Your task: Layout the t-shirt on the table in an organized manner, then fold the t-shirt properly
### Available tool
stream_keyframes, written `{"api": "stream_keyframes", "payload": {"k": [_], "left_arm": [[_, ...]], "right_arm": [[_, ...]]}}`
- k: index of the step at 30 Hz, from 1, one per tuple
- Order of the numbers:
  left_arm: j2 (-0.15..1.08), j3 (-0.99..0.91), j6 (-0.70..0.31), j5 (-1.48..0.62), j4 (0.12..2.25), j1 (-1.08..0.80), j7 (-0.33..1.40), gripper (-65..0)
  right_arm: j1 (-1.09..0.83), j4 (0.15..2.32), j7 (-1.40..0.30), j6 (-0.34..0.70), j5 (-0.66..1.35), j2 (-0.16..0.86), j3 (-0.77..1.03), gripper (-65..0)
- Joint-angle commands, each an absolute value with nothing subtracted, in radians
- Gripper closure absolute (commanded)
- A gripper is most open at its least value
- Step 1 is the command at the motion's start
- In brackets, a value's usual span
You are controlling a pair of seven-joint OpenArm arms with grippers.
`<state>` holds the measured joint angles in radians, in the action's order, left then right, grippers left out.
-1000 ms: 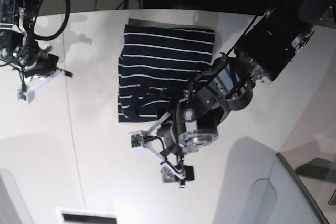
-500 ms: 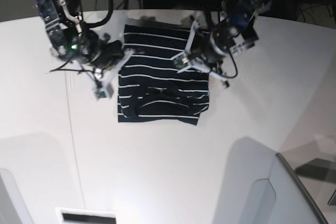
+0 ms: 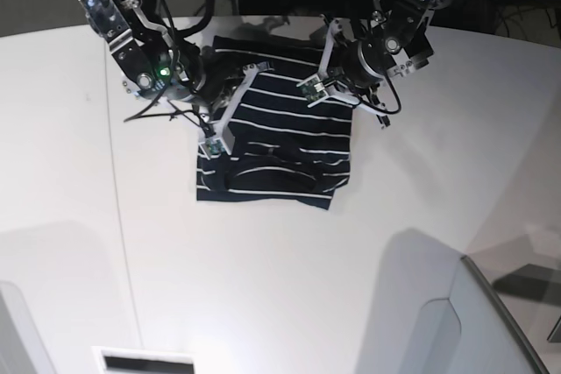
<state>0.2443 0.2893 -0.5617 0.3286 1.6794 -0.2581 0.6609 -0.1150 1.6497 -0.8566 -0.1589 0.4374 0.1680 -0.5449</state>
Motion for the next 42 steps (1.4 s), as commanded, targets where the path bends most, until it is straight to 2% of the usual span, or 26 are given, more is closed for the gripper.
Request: {"api": "stream_keyframes", "payload": {"k": [1,5,11,16,19,23,30,34,37,42], "left_arm": [[0.248,0.288,-0.558,0.325,1.690,-0.254,0.645,0.0],[0.248,0.288,-0.558,0.325,1.684,-0.254,0.645,0.0],[0.248,0.277,-0.558,0.325,1.695,-0.259,0.645,0.0],[0.234,0.288,-0.558,0.325,1.684,-0.254,0.645,0.0],[0.213,0.282,-0.558,0.325,1.678,-0.252,0.645,0.0],[0.205,0.288,-0.558,0.325,1.636,-0.237,0.645,0.0],[0.199,0.268,-0.556,0.323,1.682,-0.225,0.645,0.0],[0.199,0.145,-0.558,0.323,1.784,-0.234,0.650,0.0],[0.208,0.056,-0.559,0.323,1.862,-0.285,0.650,0.0],[0.259,-0.045,-0.559,0.306,1.920,-0.426,0.622,0.0]], "right_arm": [[-0.104,1.682,-0.845,-0.157,0.438,0.170,-0.541,-0.2],[-0.125,1.741,-0.857,-0.159,0.443,0.173,-0.449,-0.2],[-0.139,1.785,-0.918,-0.154,0.443,0.127,-0.441,-0.3],[-0.111,1.638,-0.914,-0.153,0.441,0.116,-0.441,-0.3],[-0.094,1.546,-0.848,-0.153,0.443,0.122,-0.433,-0.3],[-0.087,1.506,-0.826,-0.153,0.443,0.125,-0.432,-0.2],[-0.108,1.669,-0.877,-0.153,0.443,0.125,-0.432,-0.2],[-0.128,1.827,-0.955,-0.157,0.438,0.137,-0.429,-0.2],[-0.180,1.931,-1.001,-0.157,0.438,0.153,-0.361,-0.2],[-0.286,1.962,-0.961,-0.154,0.437,0.274,-0.302,-0.2]]}}
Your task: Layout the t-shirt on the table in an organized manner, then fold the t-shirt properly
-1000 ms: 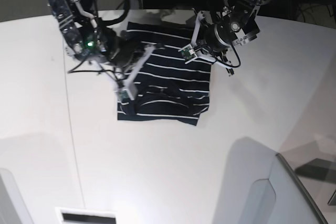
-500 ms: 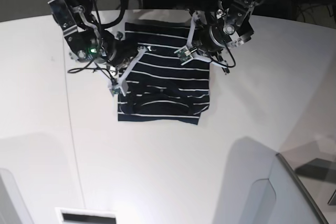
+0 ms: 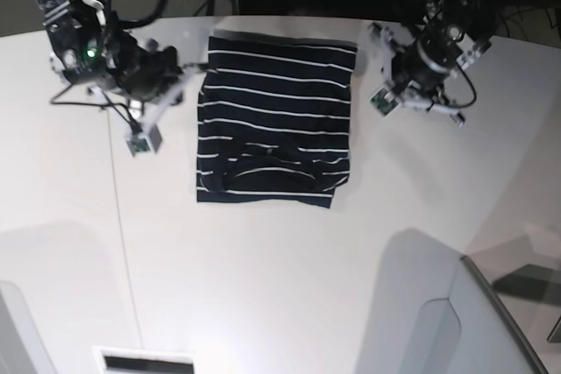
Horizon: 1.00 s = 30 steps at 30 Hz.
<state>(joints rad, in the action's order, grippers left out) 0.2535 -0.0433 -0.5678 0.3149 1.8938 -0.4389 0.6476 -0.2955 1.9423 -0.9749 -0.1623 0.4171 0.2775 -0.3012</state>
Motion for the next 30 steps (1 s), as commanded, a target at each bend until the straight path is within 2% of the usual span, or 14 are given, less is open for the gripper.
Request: {"api": "stream_keyframes", "payload": {"k": [1,6,9,13,16,20,24,30], "left_arm": [[0.272,-0.065,-0.559,0.282,1.920,-0.466,0.590,0.0],[0.302,-0.196,-0.559,0.186,1.929,-0.677,0.432,0.0],[0.292,-0.255,-0.559,0.185,1.942,-0.834,0.354,0.0],[0.291,-0.255,-0.556,0.185,1.937,-0.987,0.297,0.0],[0.249,-0.254,-0.555,0.191,1.913,-1.035,0.297,0.0],[0.208,-0.242,-0.555,0.193,1.761,-1.020,0.291,0.0],[0.231,-0.142,-0.555,0.193,1.461,-0.883,0.202,0.0],[0.251,-0.022,-0.555,0.193,0.914,-0.605,-0.007,0.0]], "right_arm": [[-0.317,1.963,-0.940,-0.154,0.437,0.306,-0.303,-0.2],[-0.495,1.980,-0.880,-0.156,0.437,0.432,-0.285,-0.2],[-0.648,2.011,-0.842,-0.156,0.435,0.490,-0.209,-0.2],[-0.803,2.005,-0.796,-0.156,0.435,0.538,-0.108,-0.2],[-0.872,1.974,-0.753,-0.154,0.433,0.553,-0.102,-0.2],[-0.814,1.797,-0.667,-0.153,0.384,0.555,-0.298,-0.2],[-0.645,1.563,-0.661,-0.154,0.286,0.530,-0.562,-0.2],[-0.437,1.086,-0.630,-0.154,0.280,0.338,-0.670,-0.3]]}}
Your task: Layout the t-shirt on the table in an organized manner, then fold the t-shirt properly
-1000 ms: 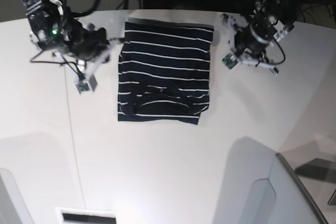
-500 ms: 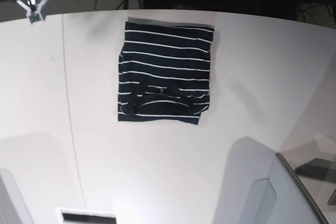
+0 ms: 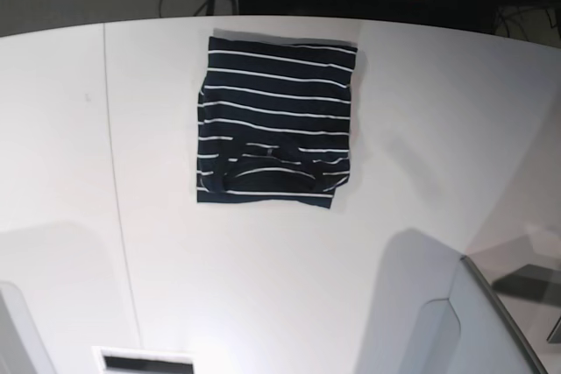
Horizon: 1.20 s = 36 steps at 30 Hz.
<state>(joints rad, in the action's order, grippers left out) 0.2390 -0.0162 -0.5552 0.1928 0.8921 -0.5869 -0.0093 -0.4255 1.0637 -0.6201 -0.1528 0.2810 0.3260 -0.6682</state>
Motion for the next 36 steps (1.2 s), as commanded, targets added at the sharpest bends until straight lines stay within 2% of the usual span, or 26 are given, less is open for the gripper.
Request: {"api": "stream_keyframes", "payload": {"k": [1,3,6,8,10,11,14,16,26,36], "left_arm": [[0.251,-0.005,-0.555,0.193,0.797,-0.550,-0.051,0.0],[0.251,0.027,-0.555,0.193,0.522,-0.410,-0.154,0.0],[0.242,0.133,-0.555,0.193,0.085,-0.196,-0.361,0.0],[0.228,0.208,-0.547,0.185,0.000,-0.134,-0.478,0.0],[0.228,0.234,-0.470,0.185,0.000,-0.130,-0.533,0.0],[0.229,0.234,-0.429,0.185,0.013,-0.133,-0.533,0.0],[0.229,0.245,-0.315,0.193,0.062,-0.145,-0.513,0.0],[0.228,0.246,-0.288,0.193,0.074,-0.147,-0.512,0.0],[0.196,0.240,-0.288,0.186,0.077,-0.137,-0.516,0.0],[0.143,0.236,-0.288,0.183,0.093,-0.174,-0.512,0.0]], "right_arm": [[-0.397,0.972,-0.587,-0.154,0.280,0.303,-0.673,-0.5],[-0.312,0.685,-0.429,-0.154,0.280,0.223,-0.673,-0.6],[-0.200,0.214,-0.044,-0.154,0.280,0.097,-0.673,-0.8],[-0.177,0.024,0.209,-0.154,0.280,0.044,-0.674,-0.8],[-0.177,0.000,0.410,-0.154,0.282,0.041,-0.670,-0.8],[-0.186,0.000,0.452,-0.154,0.286,0.045,-0.665,-0.8],[-0.209,0.031,0.486,-0.154,0.288,0.065,-0.664,-0.8],[-0.226,0.071,0.486,-0.154,0.288,0.068,-0.664,-0.8],[-0.202,0.097,0.486,-0.154,0.288,0.077,-0.667,-0.8],[-0.199,0.094,0.486,-0.154,0.282,0.147,-0.674,-0.8]]}}
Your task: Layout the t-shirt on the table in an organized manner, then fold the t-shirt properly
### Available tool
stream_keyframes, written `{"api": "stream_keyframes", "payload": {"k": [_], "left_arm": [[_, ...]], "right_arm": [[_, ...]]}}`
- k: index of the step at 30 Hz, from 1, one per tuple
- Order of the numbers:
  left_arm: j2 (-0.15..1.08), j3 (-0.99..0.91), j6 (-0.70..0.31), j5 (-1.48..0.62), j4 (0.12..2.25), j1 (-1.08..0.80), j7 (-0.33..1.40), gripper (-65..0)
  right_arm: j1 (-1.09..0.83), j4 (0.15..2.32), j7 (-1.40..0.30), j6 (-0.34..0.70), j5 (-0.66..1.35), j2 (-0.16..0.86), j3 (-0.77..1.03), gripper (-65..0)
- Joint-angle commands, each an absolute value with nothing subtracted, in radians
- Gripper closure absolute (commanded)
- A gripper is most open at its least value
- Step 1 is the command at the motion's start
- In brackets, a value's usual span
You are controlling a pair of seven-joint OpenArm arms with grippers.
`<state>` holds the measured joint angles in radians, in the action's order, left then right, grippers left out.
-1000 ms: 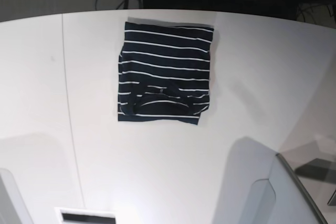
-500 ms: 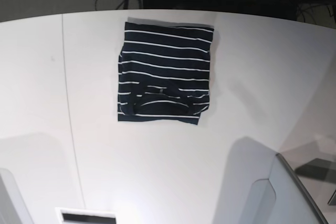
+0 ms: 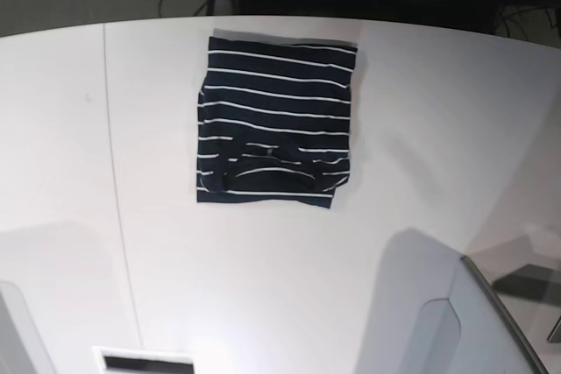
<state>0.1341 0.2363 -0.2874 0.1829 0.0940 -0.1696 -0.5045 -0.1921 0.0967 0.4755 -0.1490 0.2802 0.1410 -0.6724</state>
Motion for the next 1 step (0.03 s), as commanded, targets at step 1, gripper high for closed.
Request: {"api": "stream_keyframes", "payload": {"k": [1], "left_arm": [[0.143,0.236,-0.288,0.183,0.088,-0.182,-0.512,0.0]], "right_arm": [[-0.200,0.093,0.486,-0.154,0.282,0.156,-0.674,-0.8]]}}
